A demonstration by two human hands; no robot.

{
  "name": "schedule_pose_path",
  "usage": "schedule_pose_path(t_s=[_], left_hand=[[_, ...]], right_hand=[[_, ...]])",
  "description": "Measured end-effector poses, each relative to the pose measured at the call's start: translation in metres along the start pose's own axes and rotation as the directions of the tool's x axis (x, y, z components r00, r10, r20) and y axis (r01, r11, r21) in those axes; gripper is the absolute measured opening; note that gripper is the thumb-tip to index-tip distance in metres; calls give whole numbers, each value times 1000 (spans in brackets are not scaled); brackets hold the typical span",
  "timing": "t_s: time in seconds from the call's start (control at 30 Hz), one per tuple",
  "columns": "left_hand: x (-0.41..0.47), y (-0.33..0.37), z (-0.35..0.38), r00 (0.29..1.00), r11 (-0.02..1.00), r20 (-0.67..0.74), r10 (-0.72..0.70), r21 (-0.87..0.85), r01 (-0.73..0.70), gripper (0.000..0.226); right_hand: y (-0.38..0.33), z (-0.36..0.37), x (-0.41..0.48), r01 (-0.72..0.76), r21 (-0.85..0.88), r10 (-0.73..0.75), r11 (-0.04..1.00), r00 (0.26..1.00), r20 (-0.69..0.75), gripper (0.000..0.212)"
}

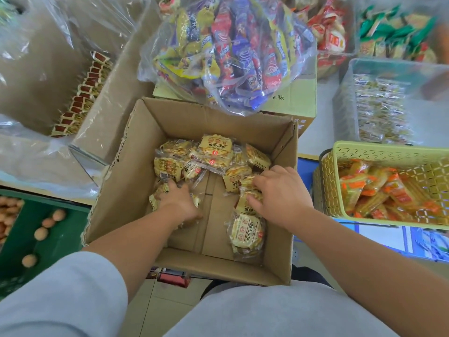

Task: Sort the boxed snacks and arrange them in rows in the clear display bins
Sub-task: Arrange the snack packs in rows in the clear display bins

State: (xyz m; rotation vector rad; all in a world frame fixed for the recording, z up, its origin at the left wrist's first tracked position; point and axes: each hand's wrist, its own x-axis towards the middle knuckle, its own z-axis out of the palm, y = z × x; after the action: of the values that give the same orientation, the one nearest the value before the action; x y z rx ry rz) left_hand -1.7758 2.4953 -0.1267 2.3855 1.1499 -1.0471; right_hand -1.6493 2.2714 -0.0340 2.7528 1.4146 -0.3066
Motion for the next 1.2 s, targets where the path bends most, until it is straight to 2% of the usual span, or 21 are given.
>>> schedule_pose_path(t_s=[0.17,0.37,0.43,0.53,0.63,0.73,0.87,0.93,1.07,1.1,1.2], left_hand=[[-3,-17,-7,994,996,70,81,-46,-78,112],[-9,-26,-6,985,991,122,124,29,-128,81],[-10,-25,-3,983,989,135,122,67,-132,81],[-10,-24,4,988,987,99,120,98,-130,85],[-7,-24,7,992,987,38,122,100,-125,77],[-6,-28,-2,992,992,6,126,20,-126,67],[-14,-35,-19,983,957,-61,173,-224,-182,39],[-23,-37,-27,974,876,-109,198,-427,-225,35],[-62,-37,-45,962,576,-154,225,-775,-259,41],[-74,-35,-48,956,463,-189,223,-843,-274,44],[-107,-28,-48,936,11,-292,198,-954,-300,50]], right_hand=[[0,1,0,2,9,-1,1000,1000,-14,42],[1,3,0,2,4,-2,1000,1000,-29,42],[1,3,0,1,2,-1,1000,999,-35,42],[0,4,0,1,-11,-2,1000,999,-36,42],[0,5,0,2,-11,-2,1000,999,-41,42],[1,5,0,5,-16,-6,1000,999,-47,41],[1,5,0,13,-13,-13,1000,999,-45,40],[1,5,0,17,-12,-18,1000,999,-43,40],[0,3,0,34,-26,-35,999,998,-42,41],[0,3,0,35,-24,-36,999,998,-42,41],[-1,0,-2,30,19,-29,999,999,-42,47]])
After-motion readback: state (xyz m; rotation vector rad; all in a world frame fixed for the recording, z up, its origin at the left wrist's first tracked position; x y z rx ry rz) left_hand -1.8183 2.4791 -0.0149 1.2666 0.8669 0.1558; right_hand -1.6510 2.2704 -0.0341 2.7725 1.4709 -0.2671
